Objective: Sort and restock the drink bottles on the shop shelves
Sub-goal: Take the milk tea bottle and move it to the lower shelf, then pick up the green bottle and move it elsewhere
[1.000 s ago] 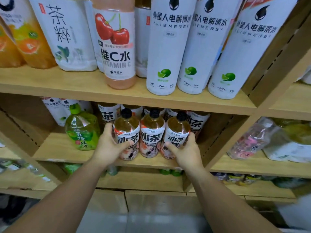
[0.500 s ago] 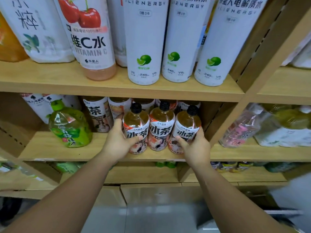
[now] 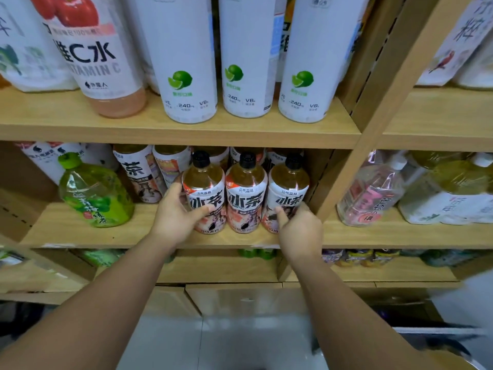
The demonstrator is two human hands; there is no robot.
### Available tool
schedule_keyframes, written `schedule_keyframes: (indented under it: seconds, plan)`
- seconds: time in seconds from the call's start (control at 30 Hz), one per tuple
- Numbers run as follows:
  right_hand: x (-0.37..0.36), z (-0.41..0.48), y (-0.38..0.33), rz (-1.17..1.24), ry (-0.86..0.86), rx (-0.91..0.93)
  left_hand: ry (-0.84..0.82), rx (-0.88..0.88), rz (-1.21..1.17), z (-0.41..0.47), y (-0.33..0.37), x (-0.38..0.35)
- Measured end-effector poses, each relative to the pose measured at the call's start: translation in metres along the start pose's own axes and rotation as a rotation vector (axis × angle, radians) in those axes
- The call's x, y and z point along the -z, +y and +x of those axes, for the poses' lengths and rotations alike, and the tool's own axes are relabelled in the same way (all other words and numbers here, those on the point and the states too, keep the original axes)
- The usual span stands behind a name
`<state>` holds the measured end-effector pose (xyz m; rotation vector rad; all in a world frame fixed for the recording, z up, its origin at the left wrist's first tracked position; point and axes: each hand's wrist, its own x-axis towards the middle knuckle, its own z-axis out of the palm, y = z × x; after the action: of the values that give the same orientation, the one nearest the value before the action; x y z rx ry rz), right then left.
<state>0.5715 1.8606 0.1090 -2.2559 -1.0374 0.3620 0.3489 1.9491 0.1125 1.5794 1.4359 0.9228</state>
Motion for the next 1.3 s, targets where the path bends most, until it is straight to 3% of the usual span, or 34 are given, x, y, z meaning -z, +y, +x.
schedule_keyframes:
  seconds: [0.13,0.33,0.5,0.73,0.83,1.07,1.17,1.3]
  plan:
    - [-0.004,0.001,0.007,0.104,0.054,0.029,0.001,0.088,-0.059,0.004,0.004,-0.003]
    - [-0.013,-0.016,0.024,0.286,-0.014,0.06,0.023,0.054,-0.085,-0.006,-0.005,-0.01]
    - [-0.02,-0.038,0.033,0.604,-0.121,-0.1,0.115,0.151,-0.023,-0.042,-0.023,-0.016]
    - [-0.039,-0.043,-0.001,0.645,-0.52,0.063,0.158,0.209,0.038,-0.067,-0.057,0.04]
    - [-0.047,-0.045,-0.025,0.662,-0.461,0.064,0.216,0.205,0.007,-0.065,-0.072,0.079]
    - [-0.089,-0.093,-0.079,0.605,-0.014,-0.079,0.38,0.103,0.005,-0.035,-0.108,0.169]
    - [-0.11,-0.115,-0.122,0.548,-0.033,0.048,0.357,0.048,-0.021,-0.009,-0.117,0.2]
    - [-0.139,-0.127,-0.179,0.494,-0.133,0.195,0.111,0.016,0.035,0.024,-0.122,0.229]
